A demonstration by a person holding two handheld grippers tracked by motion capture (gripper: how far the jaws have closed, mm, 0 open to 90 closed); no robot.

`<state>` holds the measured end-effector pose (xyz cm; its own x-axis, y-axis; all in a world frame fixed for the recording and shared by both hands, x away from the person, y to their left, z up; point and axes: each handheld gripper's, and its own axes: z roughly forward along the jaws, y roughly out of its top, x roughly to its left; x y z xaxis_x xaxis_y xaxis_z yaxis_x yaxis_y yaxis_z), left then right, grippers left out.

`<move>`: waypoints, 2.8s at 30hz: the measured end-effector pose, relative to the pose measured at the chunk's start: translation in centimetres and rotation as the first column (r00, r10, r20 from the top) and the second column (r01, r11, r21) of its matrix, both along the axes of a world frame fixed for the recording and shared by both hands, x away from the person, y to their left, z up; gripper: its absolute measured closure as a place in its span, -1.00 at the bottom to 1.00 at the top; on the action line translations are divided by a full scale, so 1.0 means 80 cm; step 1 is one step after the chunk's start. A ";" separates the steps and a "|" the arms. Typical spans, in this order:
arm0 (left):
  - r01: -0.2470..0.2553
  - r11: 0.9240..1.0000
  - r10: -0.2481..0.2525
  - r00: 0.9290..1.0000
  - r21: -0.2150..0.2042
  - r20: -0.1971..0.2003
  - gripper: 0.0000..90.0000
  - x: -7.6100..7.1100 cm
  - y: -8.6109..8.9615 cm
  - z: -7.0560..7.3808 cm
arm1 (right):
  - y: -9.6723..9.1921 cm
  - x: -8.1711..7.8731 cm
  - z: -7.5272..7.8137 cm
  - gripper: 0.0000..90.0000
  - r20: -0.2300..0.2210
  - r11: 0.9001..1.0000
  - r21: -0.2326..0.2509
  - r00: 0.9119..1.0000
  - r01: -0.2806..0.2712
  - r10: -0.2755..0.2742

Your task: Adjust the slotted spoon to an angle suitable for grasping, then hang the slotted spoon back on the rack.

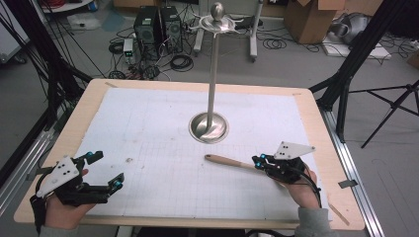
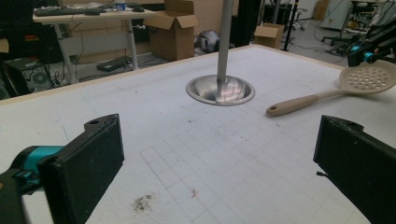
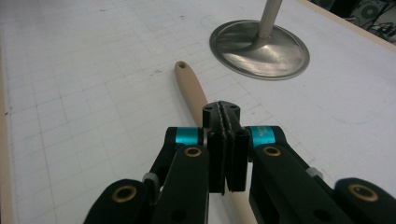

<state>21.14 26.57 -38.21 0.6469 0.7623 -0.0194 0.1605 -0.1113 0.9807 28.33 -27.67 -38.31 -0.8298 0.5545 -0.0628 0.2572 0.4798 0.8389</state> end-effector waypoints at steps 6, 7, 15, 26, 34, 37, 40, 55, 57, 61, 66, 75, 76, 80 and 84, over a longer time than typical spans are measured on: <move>0.009 1.000 -0.009 1.000 -0.002 -0.005 -0.95 0.005 -0.004 -0.001 | -0.014 0.001 0.001 0.72 -0.002 0.999 0.006 0.999 -0.038 0.038; 0.013 1.000 -0.014 1.000 -0.002 -0.004 -0.95 0.006 -0.004 -0.001 | -0.015 0.001 0.002 0.67 0.003 0.999 0.008 0.999 -0.049 0.049; 0.022 1.000 -0.022 1.000 -0.003 -0.010 -0.95 0.008 -0.007 -0.003 | -0.026 0.014 0.002 -0.21 -0.048 0.996 -0.006 0.995 -0.088 0.088; 0.021 1.000 -0.021 1.000 -0.021 -0.005 -0.95 0.008 0.000 -0.001 | -0.035 0.031 0.005 -0.68 -0.080 0.988 0.064 0.986 -0.143 0.148; 0.013 1.000 -0.013 1.000 -0.023 -0.012 -0.95 0.008 0.002 -0.003 | -0.034 0.043 0.004 -0.68 -0.101 0.982 0.048 0.977 -0.183 0.187; 0.012 1.000 -0.012 1.000 -0.020 -0.016 -0.95 0.007 0.001 -0.004 | -0.035 0.047 0.002 -0.67 -0.114 0.982 0.045 0.976 -0.182 0.186; 0.018 1.000 -0.018 1.000 -0.017 -0.016 -0.95 0.006 0.000 -0.005 | -0.037 0.048 0.001 -0.67 -0.116 0.981 0.025 0.974 -0.192 0.194; 0.013 1.000 -0.014 1.000 -0.009 -0.021 -0.95 0.005 0.001 -0.006 | -0.029 0.060 -0.012 -0.65 -0.140 0.970 -0.042 0.962 -0.241 0.233; 0.013 1.000 -0.013 1.000 -0.007 -0.020 -0.95 0.005 0.001 -0.006 | -0.029 0.060 -0.013 -0.65 -0.150 0.968 -0.051 0.960 -0.246 0.236; 0.015 1.000 -0.015 1.000 -0.007 -0.021 -0.95 0.005 -0.001 -0.006 | -0.027 0.061 -0.017 -0.60 -0.170 0.963 -0.062 0.954 -0.262 0.248; 0.016 1.000 -0.016 1.000 -0.007 -0.023 -0.95 0.005 -0.002 -0.007 | -0.023 0.065 -0.025 -0.56 -0.211 0.957 -0.106 0.946 -0.271 0.245; 0.015 1.000 -0.016 1.000 -0.010 -0.022 -0.95 0.005 -0.001 -0.006 | -0.019 0.070 -0.034 -0.33 -0.260 0.946 -0.175 0.940 -0.272 0.222; 0.016 1.000 -0.016 1.000 -0.010 -0.021 -0.95 0.005 -0.001 -0.006 | -0.018 0.070 -0.035 -0.30 -0.272 0.943 -0.189 0.937 -0.275 0.218; 0.016 1.000 -0.016 1.000 -0.010 -0.022 -0.95 0.006 -0.001 -0.007 | -0.014 0.071 -0.037 -0.16 -0.289 0.926 -0.240 0.933 -0.290 0.217; 0.017 1.000 -0.017 1.000 -0.011 -0.023 -0.95 0.006 -0.002 -0.007 | -0.013 0.072 -0.039 -0.03 -0.309 0.918 -0.268 0.929 -0.291 0.204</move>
